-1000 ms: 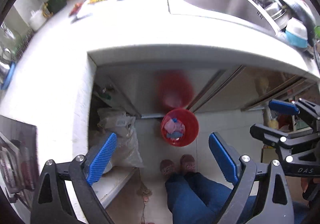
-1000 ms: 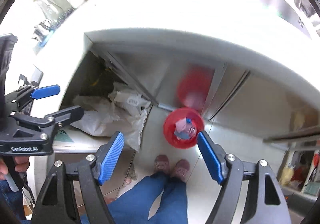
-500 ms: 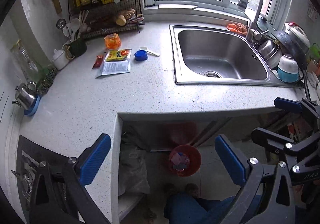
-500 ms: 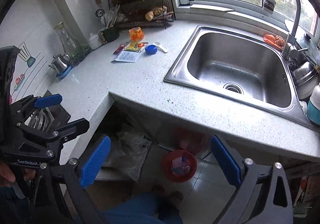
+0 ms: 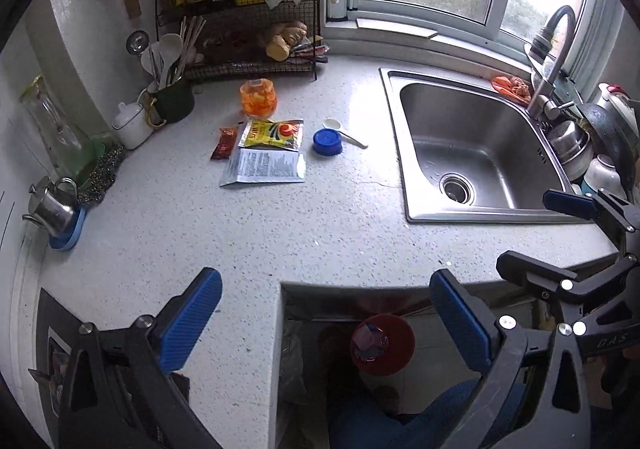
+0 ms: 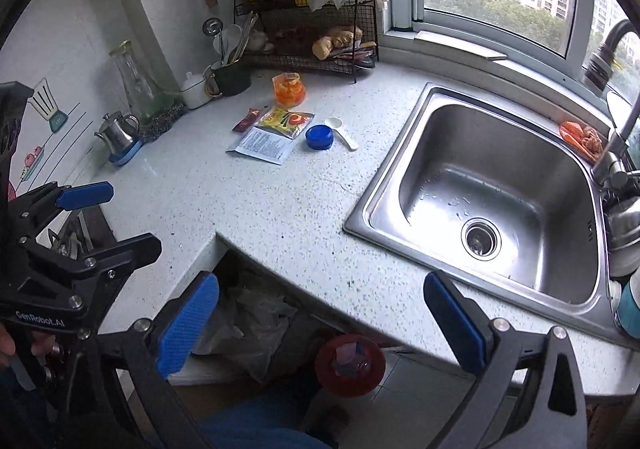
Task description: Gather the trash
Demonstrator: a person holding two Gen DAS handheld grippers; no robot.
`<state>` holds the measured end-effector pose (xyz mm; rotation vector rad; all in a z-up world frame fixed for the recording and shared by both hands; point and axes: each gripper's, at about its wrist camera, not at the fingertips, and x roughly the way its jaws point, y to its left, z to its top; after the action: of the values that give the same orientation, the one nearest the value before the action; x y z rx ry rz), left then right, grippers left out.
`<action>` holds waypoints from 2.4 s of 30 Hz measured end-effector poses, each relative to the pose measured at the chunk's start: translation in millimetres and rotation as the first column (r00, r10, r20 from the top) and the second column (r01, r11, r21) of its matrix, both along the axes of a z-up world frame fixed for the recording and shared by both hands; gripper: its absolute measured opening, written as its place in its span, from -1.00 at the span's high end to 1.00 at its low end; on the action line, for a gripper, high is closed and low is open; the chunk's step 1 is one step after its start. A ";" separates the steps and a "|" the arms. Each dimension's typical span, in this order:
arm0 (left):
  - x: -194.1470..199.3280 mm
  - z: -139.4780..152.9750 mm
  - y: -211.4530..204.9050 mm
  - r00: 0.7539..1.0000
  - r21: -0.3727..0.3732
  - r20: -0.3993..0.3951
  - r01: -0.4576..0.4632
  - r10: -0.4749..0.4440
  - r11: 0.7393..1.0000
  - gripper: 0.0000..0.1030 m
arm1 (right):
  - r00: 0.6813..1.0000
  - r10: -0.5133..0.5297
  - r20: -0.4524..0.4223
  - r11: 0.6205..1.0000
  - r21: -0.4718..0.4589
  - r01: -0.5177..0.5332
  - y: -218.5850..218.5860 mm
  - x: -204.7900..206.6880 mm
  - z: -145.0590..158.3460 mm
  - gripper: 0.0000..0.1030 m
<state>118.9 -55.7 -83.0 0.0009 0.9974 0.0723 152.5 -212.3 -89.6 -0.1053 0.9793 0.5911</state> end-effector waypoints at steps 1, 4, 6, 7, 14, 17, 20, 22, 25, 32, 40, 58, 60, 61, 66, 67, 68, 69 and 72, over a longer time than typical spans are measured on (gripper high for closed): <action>6.3 0.2 7.7 1.000 0.001 0.002 -0.008 0.008 1.000 -1.00 | 1.000 0.010 0.000 1.000 -0.008 -0.010 8.1 8.8 1.0 -0.99; 23.2 -0.8 36.5 0.999 -0.007 0.000 -0.045 0.045 0.999 -1.00 | 0.999 0.047 0.018 0.998 -0.040 -0.046 34.6 33.3 5.3 -0.99; 34.2 -4.4 57.7 0.997 -0.017 -0.014 -0.076 0.075 0.997 -1.00 | 0.997 0.072 0.033 0.995 -0.064 -0.070 56.0 49.7 6.5 -0.99; 38.5 -6.7 67.4 0.996 -0.021 -0.020 -0.088 0.088 0.996 -1.00 | 0.996 0.083 0.036 0.994 -0.070 -0.081 65.5 56.9 6.1 -0.99; 62.9 -33.8 128.2 0.984 -0.020 -0.086 -0.158 0.155 0.987 -1.00 | 0.978 0.206 0.028 0.971 -0.129 -0.201 140.9 100.2 -11.4 -0.99; 69.8 -47.7 151.4 0.977 -0.030 -0.116 -0.186 0.181 0.982 -1.00 | 0.965 0.262 -0.009 0.952 -0.158 -0.261 167.7 111.6 -24.2 -0.99; 75.1 -60.7 169.6 0.971 -0.061 -0.143 -0.199 0.189 0.978 -1.00 | 0.950 0.312 -0.018 0.931 -0.192 -0.309 192.1 121.0 -35.8 -0.99; 81.0 -69.8 179.9 0.967 -0.067 -0.163 -0.207 0.194 0.976 -1.00 | 0.941 0.337 -0.023 0.920 -0.207 -0.334 208.1 127.9 -43.4 -0.99; 90.9 -80.5 191.8 0.964 -0.070 -0.184 -0.205 0.189 0.976 -1.00 | 0.929 0.369 -0.041 0.902 -0.224 -0.368 230.9 139.2 -56.8 -0.99; 112.9 -101.1 210.1 0.959 -0.097 -0.210 -0.213 0.189 0.972 -1.00 | 0.901 0.423 -0.094 0.861 -0.270 -0.432 268.4 161.9 -85.1 -0.98; 119.6 -114.2 221.3 0.956 -0.135 -0.217 -0.229 0.197 0.964 -1.00 | 0.874 0.474 -0.108 0.799 -0.365 -0.479 289.9 164.9 -105.5 -0.82; 127.1 -120.0 226.5 0.955 -0.143 -0.227 -0.228 0.192 0.963 -1.00 | 0.830 0.514 -0.215 0.780 -0.286 -0.557 313.2 172.2 -103.4 0.59; 127.0 -118.9 225.5 0.955 -0.143 -0.226 -0.228 0.192 0.963 -1.00 | 0.825 0.524 -0.211 0.775 -0.284 -0.565 316.2 166.5 -103.1 0.70; 126.6 -118.3 224.8 0.955 -0.144 -0.226 -0.228 0.192 0.963 -1.00 | 0.826 0.523 -0.210 0.779 -0.276 -0.563 316.7 165.9 -102.6 0.72; 124.2 -115.3 222.6 0.956 -0.151 -0.227 -0.221 0.184 0.964 -1.00 | 0.845 0.492 -0.210 0.805 -0.258 -0.534 304.6 165.4 -102.9 1.00; 124.3 -114.5 222.0 0.957 -0.149 -0.227 -0.220 0.183 0.964 -1.00 | 0.845 0.490 -0.214 0.807 -0.256 -0.532 303.5 165.8 -101.5 1.00; 122.8 -112.8 221.7 0.957 -0.146 -0.225 -0.220 0.184 0.965 -1.00 | 0.848 0.485 -0.215 0.811 -0.254 -0.528 302.5 165.0 -100.7 1.00; 122.5 -111.4 220.7 0.958 -0.148 -0.222 -0.218 0.182 0.965 -1.00 | 0.851 0.480 -0.215 0.815 -0.251 -0.523 300.9 164.0 -99.3 1.00; 122.6 -107.2 217.5 0.961 -0.154 -0.215 -0.210 0.174 0.966 -1.00 | 0.858 0.467 -0.216 0.827 -0.239 -0.510 282.1 158.0 -97.7 1.00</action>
<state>241.5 161.8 -190.1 -0.2553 1.2006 0.1656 310.5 69.9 -187.4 -0.5984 1.1898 0.9356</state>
